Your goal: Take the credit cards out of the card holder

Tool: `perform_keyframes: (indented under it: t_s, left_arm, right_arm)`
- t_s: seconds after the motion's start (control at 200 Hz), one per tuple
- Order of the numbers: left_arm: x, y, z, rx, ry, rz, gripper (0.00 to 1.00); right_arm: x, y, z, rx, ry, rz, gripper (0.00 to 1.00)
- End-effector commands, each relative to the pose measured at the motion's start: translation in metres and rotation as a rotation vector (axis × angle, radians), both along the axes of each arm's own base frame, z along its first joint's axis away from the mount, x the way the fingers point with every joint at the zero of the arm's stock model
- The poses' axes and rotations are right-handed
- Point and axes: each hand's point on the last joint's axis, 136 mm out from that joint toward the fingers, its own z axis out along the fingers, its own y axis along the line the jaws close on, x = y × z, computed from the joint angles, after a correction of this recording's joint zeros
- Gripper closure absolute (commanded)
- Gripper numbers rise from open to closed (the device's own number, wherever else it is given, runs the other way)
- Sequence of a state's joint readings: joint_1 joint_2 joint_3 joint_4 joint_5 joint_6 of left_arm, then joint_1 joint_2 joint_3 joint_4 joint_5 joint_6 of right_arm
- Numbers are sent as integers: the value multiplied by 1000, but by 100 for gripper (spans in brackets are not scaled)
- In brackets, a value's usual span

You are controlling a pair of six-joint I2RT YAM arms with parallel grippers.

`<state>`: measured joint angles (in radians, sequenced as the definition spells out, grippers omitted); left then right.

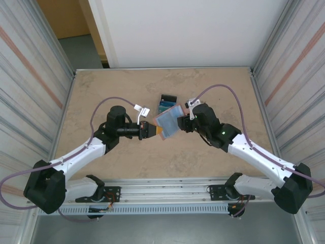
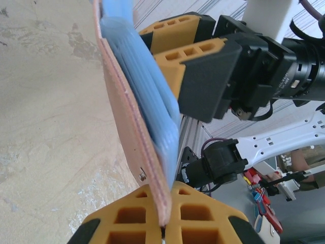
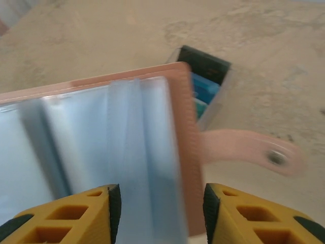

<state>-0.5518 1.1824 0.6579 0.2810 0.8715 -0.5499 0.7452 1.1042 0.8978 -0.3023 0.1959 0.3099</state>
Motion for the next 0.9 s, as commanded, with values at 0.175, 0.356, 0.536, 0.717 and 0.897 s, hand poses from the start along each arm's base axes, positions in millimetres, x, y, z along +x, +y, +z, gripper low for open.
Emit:
perform_keyframes:
  t_s: [0.175, 0.356, 0.536, 0.717, 0.897]
  left_arm:
    - [1, 0, 16, -23, -36, -6, 100]
    - [7, 0, 10, -15, -5, 5, 100]
    - [10, 0, 5, -6, 19, 13, 100]
    - [15, 0, 2, -1, 37, 22, 100]
    - [15, -2, 6, -11, 31, 11, 100]
  right_arm:
    - [-4, -27, 21, 6, -46, -93, 47]
    - [-13, -34, 46, 53, -87, -87, 46]
    - [-29, -24, 69, 133, -99, 2, 47]
    - [-54, 20, 83, 182, -89, 197, 54]
    - [-61, 52, 58, 58, -34, 301, 57]
